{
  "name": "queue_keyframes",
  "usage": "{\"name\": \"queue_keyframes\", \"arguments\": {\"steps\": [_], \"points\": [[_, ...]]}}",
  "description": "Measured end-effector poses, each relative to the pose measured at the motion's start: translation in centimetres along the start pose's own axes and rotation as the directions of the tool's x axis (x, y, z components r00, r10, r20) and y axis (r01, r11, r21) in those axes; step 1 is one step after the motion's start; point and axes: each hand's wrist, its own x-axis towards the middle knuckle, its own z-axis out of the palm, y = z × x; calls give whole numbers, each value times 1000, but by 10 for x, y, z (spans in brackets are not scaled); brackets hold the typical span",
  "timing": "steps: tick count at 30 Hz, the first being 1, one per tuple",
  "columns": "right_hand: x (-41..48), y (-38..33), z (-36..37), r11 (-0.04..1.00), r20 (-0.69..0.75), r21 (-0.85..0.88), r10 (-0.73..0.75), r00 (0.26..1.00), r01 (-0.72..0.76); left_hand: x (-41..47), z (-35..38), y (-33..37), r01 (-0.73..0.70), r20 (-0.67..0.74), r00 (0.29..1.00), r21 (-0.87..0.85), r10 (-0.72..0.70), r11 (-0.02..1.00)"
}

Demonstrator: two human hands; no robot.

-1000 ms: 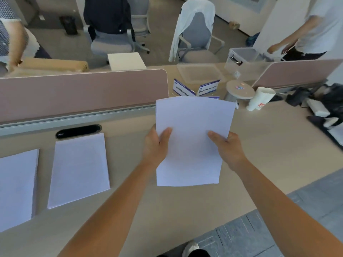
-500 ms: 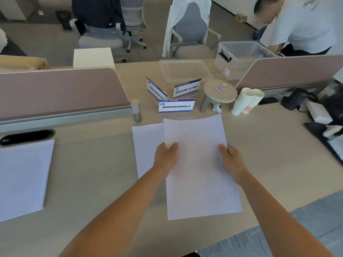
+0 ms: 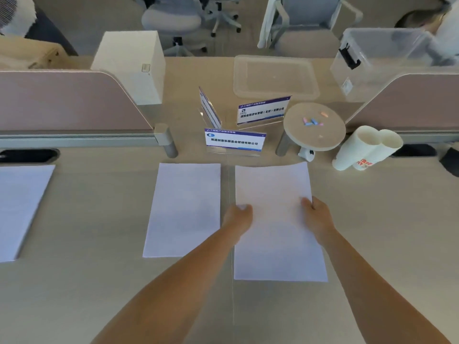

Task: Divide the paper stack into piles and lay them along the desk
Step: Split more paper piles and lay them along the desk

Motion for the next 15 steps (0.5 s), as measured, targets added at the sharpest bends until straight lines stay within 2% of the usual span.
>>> {"name": "queue_keyframes", "arguments": {"steps": [6, 15], "points": [[65, 12, 11, 993, 27, -109, 54, 998, -51, 44, 25, 24, 75, -35, 997, 82, -72, 994], [105, 12, 21, 969, 91, -245, 40, 995, -16, 75, 39, 28, 161, -124, 981, 121, -146, 980]]}}
